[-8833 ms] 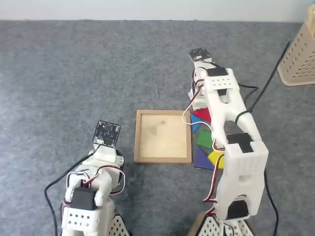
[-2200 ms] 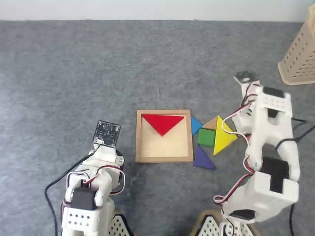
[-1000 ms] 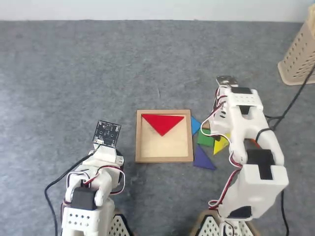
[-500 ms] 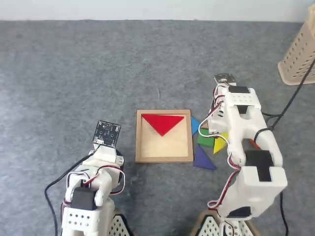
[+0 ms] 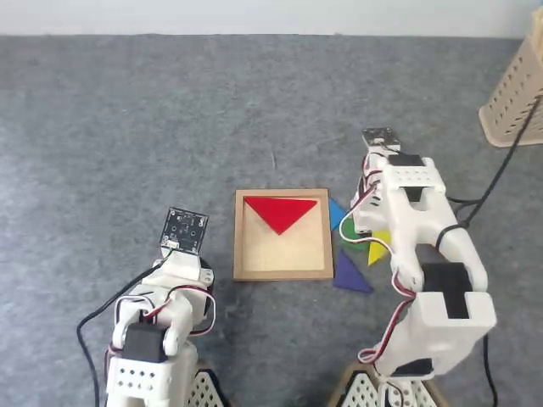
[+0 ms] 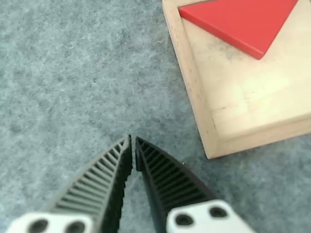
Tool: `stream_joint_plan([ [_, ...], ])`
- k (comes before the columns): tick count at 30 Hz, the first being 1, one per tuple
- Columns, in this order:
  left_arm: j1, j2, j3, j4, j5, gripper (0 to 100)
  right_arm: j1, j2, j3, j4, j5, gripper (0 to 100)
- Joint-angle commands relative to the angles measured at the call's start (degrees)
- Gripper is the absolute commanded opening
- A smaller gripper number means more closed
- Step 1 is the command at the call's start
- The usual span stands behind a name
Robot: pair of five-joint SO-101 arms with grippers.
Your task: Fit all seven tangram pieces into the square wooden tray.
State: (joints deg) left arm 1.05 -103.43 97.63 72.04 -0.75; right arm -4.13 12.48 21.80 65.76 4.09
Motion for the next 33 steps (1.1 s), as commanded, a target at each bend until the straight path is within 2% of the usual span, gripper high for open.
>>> stream_joint_plan([
  [1,-0.1,-1.2,-1.1,0.4,0.4,1,2.3,1.6,0.1,-0.9,-0.4,19.6],
  [13,-0.1,-1.2,-1.1,0.4,0.4,1,2.5,-2.7,-2.6,2.1,-0.4,19.4],
  [18,-0.1,-1.2,-1.1,0.4,0.4,1,2.1,-11.7,-2.0,5.6,-0.6,27.9],
  [20,-0.1,-1.2,-1.1,0.4,0.4,1,2.0,-12.6,-0.6,6.1,-1.0,28.1],
  [25,-0.1,-1.2,-1.1,0.4,0.4,1,2.4,-8.1,1.9,3.6,-4.0,26.2],
  [33,-0.1,-1.2,-1.1,0.4,0.4,1,2.2,-1.5,1.7,0.0,-4.1,26.3],
])
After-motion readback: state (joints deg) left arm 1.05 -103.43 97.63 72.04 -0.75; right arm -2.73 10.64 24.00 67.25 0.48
